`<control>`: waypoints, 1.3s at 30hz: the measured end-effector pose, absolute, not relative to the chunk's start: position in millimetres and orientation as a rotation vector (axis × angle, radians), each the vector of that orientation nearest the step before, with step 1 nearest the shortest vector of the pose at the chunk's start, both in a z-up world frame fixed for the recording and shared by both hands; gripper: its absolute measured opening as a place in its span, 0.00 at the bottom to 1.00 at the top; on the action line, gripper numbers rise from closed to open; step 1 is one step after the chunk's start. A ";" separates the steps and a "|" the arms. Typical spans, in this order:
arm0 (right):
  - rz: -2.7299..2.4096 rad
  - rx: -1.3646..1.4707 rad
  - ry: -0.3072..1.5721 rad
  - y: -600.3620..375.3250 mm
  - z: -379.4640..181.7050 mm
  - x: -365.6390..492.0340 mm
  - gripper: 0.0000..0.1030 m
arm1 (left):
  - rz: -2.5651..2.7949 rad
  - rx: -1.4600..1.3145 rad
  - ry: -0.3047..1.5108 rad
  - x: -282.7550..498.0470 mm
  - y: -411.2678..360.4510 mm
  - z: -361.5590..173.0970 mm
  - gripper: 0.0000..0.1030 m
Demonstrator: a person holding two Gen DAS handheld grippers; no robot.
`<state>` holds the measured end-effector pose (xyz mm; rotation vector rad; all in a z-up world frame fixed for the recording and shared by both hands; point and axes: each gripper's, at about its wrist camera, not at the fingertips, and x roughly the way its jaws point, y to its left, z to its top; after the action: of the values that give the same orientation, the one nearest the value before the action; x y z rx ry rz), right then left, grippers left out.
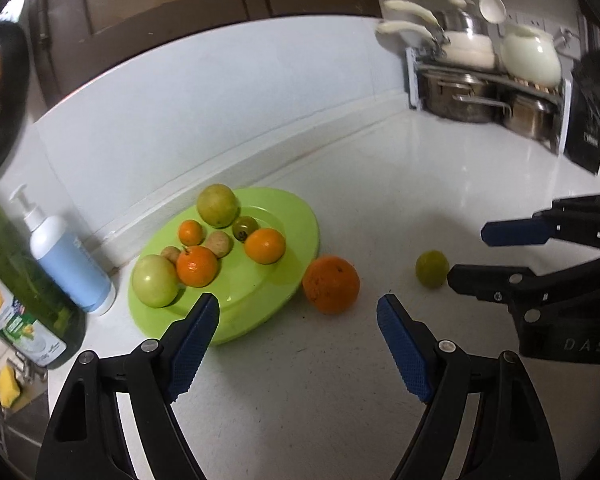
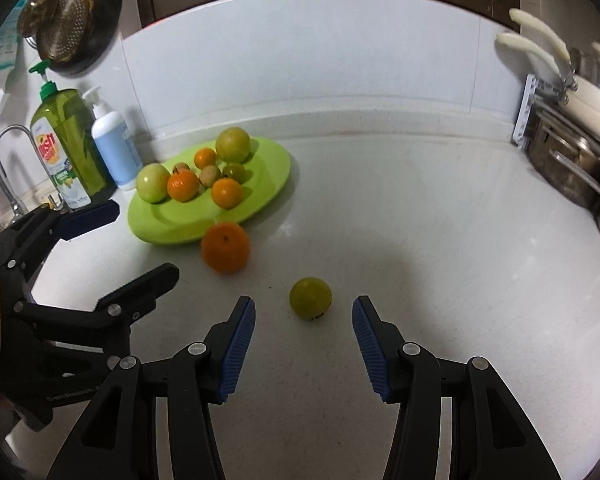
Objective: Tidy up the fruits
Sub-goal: 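Grasp the large orange with the left tool while the right tool grasps the green lime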
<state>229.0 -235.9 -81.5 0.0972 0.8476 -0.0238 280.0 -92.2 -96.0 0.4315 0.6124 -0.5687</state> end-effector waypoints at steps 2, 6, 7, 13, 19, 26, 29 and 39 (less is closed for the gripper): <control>-0.027 0.098 0.855 -237.2 -85.3 231.6 0.50 | -0.584 0.458 0.612 282.4 -96.5 -101.8 0.76; -0.029 0.089 0.863 -236.5 -91.1 236.1 0.50 | -0.616 0.504 0.611 285.0 -105.0 -110.7 0.72; -0.028 0.089 0.864 -236.9 -92.0 236.5 0.50 | -0.621 0.509 0.610 285.4 -106.4 -112.1 0.71; -0.018 0.088 0.881 -235.5 -99.6 242.3 0.46 | -0.645 0.532 0.615 292.6 -116.0 -121.1 0.64; -0.017 0.096 0.895 -238.0 -106.2 249.5 0.41 | -0.666 0.546 0.634 300.5 -123.7 -126.7 0.59; -0.006 0.111 0.901 -239.8 -110.2 256.4 0.37 | -0.673 0.558 0.650 305.4 -127.7 -129.6 0.51; -0.003 0.112 0.903 -239.3 -111.3 258.6 0.36 | -0.677 0.566 0.649 305.5 -129.8 -130.2 0.50; -0.009 0.119 0.919 -242.0 -115.7 259.3 0.30 | -0.670 0.592 0.642 308.7 -136.5 -132.0 0.46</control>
<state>259.3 -242.0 -115.7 0.1191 0.9186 -0.0087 308.6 -136.5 -132.0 0.5921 0.6424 -0.6701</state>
